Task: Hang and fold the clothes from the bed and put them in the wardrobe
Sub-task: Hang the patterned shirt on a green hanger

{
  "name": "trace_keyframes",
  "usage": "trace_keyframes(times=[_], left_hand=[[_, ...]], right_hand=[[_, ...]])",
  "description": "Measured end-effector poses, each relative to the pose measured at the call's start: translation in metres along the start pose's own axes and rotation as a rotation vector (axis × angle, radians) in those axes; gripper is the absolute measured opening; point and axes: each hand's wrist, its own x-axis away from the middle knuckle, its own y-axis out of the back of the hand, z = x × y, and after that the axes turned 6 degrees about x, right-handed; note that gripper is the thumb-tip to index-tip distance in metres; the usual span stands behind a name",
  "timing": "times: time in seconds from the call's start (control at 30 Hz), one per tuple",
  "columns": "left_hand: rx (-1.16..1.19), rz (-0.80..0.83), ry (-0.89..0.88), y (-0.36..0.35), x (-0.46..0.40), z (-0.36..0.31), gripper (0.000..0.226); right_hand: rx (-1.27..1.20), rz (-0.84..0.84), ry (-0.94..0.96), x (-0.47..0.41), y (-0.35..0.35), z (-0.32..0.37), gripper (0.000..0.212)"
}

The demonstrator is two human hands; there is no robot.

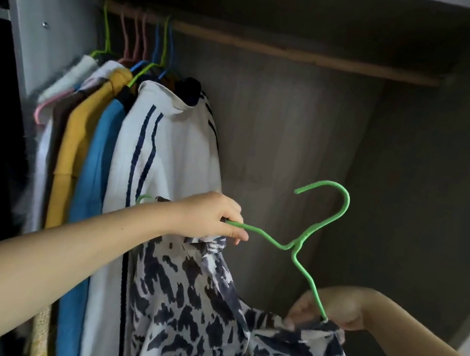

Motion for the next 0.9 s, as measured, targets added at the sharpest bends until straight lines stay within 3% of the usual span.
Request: trace_keyframes(times=[0.07,0.13,0.27,0.33,0.43,0.47,0.57,0.6,0.7,0.73,0.8,0.9], left_hand=[[0.029,0.011,0.007,-0.002,0.001,0.001,0.032],[0.031,0.02,0.037,-0.003,0.004,0.008,0.028],[-0.164,0.043,0.128,-0.012,0.006,0.025,0.035],[-0.229,-0.052,0.168,-0.02,-0.001,0.03,0.035],[-0.191,-0.23,0.124,-0.023,-0.017,0.027,0.033],[-0.184,-0.269,0.074,-0.021,-0.023,0.025,0.032],[-0.141,-0.369,-0.117,-0.012,-0.035,0.02,0.024],[-0.134,-0.389,-0.169,-0.007,-0.039,0.018,0.023],[-0.124,-0.402,-0.232,0.006,-0.057,0.012,0.028],[-0.112,-0.403,-0.228,0.009,-0.065,0.007,0.027],[-0.129,-0.414,-0.126,0.015,-0.083,0.0,0.025],[0.03,-0.392,0.213,0.021,-0.098,-0.014,0.055]], right_hand=[[0.156,0.022,-0.004,-0.004,-0.004,-0.005,0.028],[0.273,-0.09,-0.017,0.009,0.006,-0.008,0.02],[-0.023,-0.516,0.069,0.061,0.051,-0.022,0.018],[-0.062,-0.489,0.186,0.076,0.052,-0.017,0.025],[0.214,-0.346,0.308,0.085,0.035,0.01,0.034],[0.301,-0.44,0.325,0.09,0.034,0.017,0.036],[0.368,-0.96,0.349,0.116,0.047,0.034,0.035],[0.417,-0.978,0.33,0.121,0.048,0.039,0.036],[0.558,-0.76,0.266,0.113,0.038,0.055,0.029],[0.558,-0.756,0.278,0.107,0.036,0.06,0.024],[0.502,-0.891,0.354,0.096,0.04,0.074,0.024],[0.228,-1.173,0.396,0.08,0.067,0.094,0.028]])
